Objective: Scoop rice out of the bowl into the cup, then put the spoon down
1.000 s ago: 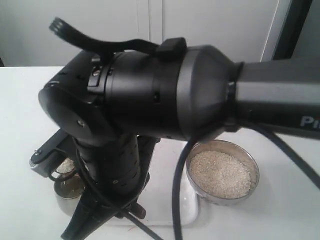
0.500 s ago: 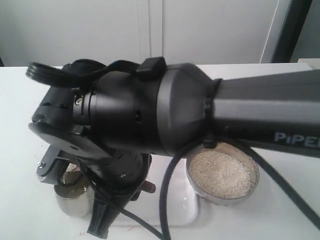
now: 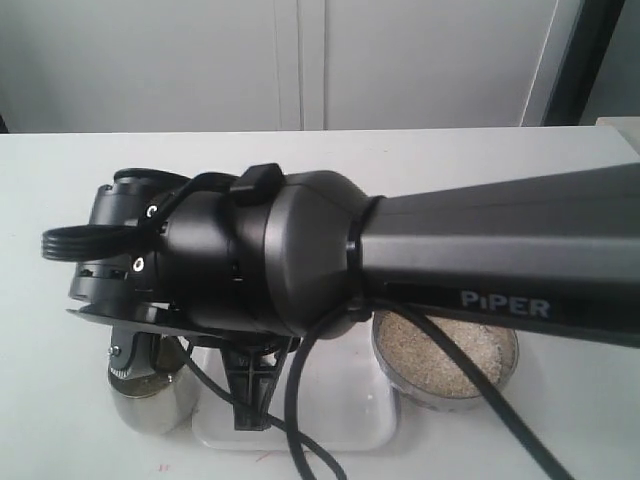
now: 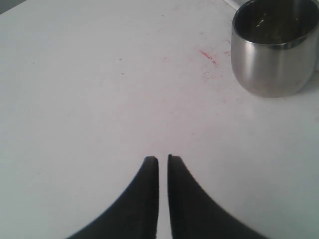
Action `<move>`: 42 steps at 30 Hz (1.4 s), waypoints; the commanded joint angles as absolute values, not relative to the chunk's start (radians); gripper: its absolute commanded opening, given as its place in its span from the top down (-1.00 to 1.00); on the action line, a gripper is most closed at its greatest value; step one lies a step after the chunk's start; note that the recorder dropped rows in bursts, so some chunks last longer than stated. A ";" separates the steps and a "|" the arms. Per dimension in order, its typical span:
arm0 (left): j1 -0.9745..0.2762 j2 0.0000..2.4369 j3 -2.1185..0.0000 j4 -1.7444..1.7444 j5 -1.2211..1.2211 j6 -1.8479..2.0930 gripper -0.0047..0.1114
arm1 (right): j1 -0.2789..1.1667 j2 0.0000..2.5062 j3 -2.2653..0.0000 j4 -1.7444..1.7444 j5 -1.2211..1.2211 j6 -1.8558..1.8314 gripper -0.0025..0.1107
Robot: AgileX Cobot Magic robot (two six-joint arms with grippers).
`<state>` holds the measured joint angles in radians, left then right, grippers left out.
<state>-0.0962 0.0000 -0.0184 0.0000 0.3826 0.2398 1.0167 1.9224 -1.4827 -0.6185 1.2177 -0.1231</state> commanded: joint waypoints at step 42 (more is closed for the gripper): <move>-0.101 0.000 -0.010 -0.006 0.434 0.235 0.67 | 1.057 1.945 -1.487 -0.884 1.221 -0.338 0.96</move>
